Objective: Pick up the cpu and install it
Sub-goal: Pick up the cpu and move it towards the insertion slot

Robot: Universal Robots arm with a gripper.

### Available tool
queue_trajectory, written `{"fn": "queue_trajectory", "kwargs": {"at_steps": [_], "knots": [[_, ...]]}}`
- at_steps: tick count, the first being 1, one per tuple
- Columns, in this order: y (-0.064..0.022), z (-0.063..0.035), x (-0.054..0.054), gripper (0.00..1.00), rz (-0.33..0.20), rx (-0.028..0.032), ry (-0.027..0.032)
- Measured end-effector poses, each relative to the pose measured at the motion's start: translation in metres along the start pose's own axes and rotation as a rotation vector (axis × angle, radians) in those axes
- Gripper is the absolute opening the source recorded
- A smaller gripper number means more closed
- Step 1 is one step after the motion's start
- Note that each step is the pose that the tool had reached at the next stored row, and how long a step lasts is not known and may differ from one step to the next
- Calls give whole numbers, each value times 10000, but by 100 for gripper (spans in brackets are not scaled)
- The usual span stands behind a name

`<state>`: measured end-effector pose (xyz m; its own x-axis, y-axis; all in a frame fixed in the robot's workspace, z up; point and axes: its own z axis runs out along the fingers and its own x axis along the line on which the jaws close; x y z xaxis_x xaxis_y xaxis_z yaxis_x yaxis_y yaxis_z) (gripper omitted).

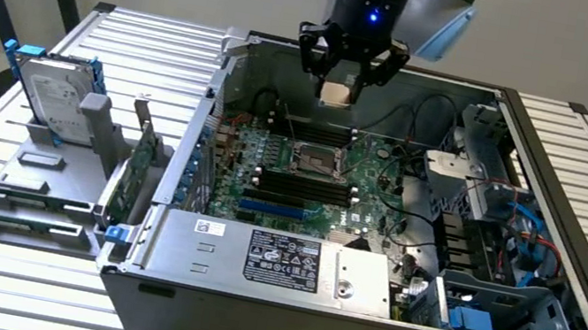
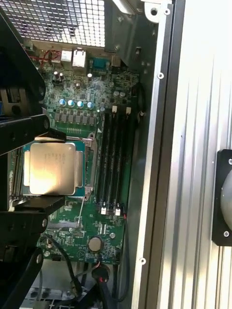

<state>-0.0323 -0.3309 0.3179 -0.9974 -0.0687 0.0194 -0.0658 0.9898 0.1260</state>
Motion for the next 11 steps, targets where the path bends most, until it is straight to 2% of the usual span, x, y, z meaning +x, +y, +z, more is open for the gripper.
{"fn": "queue_trajectory", "kwargs": {"at_steps": [2,4,11], "knots": [[20,20,-2,55,19,107,5],[30,47,-3,55,65,165,3],[20,170,-6,55,505,190,-46]]}}
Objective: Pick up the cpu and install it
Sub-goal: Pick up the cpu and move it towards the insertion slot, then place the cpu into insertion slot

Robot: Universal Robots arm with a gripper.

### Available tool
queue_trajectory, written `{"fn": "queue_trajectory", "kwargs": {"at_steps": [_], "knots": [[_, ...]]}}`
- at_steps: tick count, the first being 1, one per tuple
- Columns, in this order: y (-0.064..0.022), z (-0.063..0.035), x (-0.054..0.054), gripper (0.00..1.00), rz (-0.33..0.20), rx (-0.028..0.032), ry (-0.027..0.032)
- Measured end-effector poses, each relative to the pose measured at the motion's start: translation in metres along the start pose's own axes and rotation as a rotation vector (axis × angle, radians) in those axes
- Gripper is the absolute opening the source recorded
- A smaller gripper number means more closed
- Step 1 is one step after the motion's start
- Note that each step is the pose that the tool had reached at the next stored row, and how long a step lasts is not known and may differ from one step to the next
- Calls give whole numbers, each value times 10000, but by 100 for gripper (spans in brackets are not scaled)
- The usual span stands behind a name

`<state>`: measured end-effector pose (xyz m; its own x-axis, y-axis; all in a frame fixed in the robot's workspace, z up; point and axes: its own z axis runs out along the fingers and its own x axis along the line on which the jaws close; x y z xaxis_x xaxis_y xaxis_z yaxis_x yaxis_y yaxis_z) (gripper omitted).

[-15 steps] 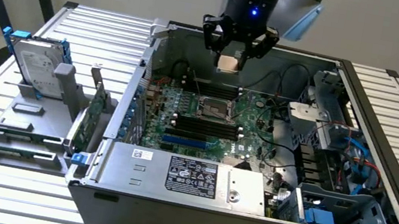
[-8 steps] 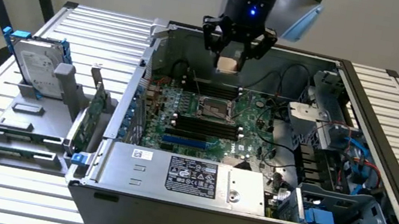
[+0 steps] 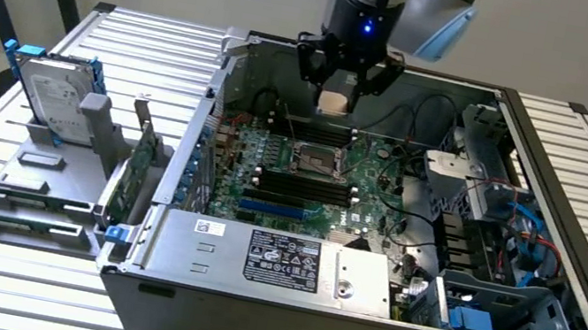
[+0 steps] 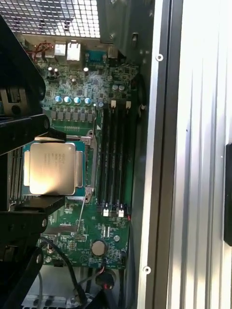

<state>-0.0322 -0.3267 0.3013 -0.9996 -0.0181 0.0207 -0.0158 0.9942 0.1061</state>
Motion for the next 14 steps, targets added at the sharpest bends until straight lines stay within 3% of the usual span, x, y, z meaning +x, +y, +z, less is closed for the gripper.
{"fn": "queue_trajectory", "kwargs": {"at_steps": [7,14], "knots": [[-11,105,-2,55,117,106,-10],[-12,114,-2,55,118,106,-10]]}}
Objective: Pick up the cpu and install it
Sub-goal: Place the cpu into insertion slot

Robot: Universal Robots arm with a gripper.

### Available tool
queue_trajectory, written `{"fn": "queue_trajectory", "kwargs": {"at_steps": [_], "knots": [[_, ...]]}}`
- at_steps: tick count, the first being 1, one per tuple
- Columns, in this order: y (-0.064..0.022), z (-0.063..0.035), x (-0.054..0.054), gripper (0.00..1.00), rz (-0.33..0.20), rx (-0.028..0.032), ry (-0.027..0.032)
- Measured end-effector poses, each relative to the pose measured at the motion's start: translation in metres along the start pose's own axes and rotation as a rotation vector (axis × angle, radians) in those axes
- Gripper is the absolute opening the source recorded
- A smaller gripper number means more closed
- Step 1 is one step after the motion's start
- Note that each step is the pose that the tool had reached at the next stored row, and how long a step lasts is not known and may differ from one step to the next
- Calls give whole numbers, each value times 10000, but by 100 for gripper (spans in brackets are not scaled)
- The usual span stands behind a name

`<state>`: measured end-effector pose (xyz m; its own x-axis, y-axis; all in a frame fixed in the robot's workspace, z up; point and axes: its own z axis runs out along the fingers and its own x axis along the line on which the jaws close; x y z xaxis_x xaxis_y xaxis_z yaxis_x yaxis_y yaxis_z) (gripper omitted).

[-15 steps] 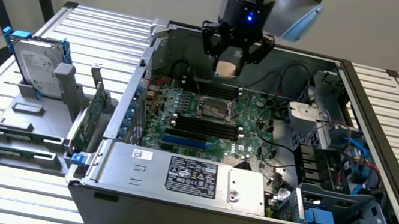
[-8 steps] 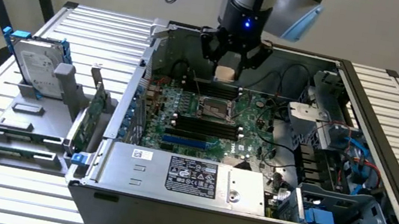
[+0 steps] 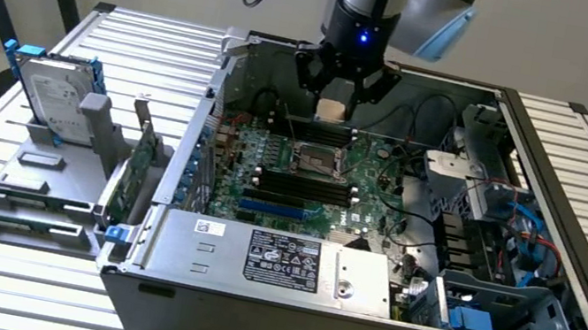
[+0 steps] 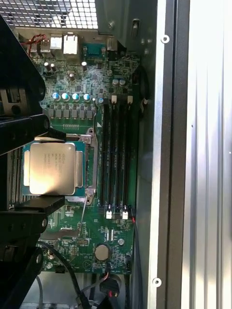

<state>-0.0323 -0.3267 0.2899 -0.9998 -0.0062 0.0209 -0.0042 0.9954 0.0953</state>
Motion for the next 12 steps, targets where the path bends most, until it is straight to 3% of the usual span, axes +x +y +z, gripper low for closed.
{"fn": "queue_trajectory", "kwargs": {"at_steps": [8,12], "knots": [[-3,24,3,55,8,-1,-10],[-4,33,4,55,527,-11,-60]]}}
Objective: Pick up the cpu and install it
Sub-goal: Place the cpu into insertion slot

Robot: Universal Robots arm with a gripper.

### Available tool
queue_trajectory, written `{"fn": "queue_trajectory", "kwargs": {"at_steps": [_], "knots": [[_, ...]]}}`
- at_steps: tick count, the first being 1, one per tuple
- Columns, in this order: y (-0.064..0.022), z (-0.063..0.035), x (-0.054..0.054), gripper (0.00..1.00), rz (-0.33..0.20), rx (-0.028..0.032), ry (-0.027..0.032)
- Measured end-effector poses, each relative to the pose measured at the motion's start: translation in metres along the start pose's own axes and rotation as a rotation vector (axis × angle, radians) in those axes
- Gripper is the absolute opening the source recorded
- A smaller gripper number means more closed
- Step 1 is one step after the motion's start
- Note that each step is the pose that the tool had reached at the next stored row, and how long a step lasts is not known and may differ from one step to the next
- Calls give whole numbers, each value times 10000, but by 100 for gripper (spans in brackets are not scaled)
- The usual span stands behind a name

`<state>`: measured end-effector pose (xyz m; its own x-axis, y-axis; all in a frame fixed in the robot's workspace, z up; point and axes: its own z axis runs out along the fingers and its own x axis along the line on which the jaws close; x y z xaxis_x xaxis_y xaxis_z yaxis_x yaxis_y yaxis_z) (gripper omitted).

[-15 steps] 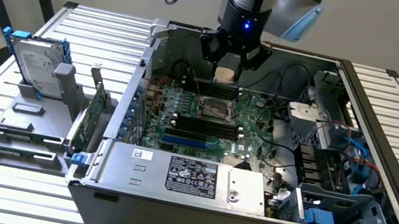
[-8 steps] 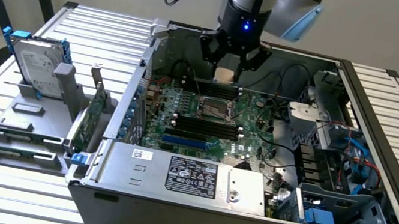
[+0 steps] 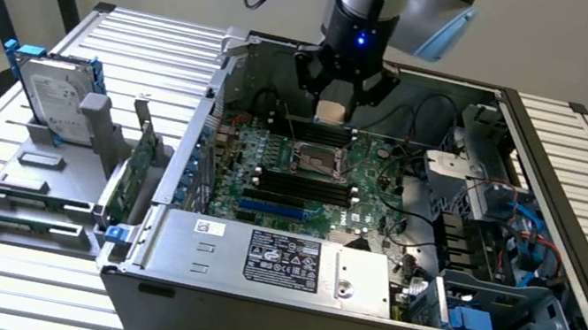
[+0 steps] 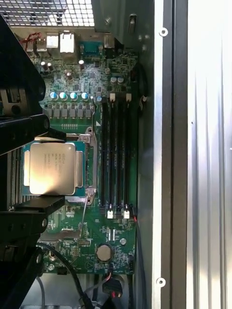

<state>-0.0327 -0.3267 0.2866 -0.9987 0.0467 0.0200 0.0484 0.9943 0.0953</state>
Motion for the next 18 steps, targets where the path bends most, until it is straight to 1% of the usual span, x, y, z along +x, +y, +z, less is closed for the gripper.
{"fn": "queue_trajectory", "kwargs": {"at_steps": [8,18], "knots": [[-2,28,-1,55,1343,-28,-129],[-7,77,-2,55,3164,-63,-301]]}}
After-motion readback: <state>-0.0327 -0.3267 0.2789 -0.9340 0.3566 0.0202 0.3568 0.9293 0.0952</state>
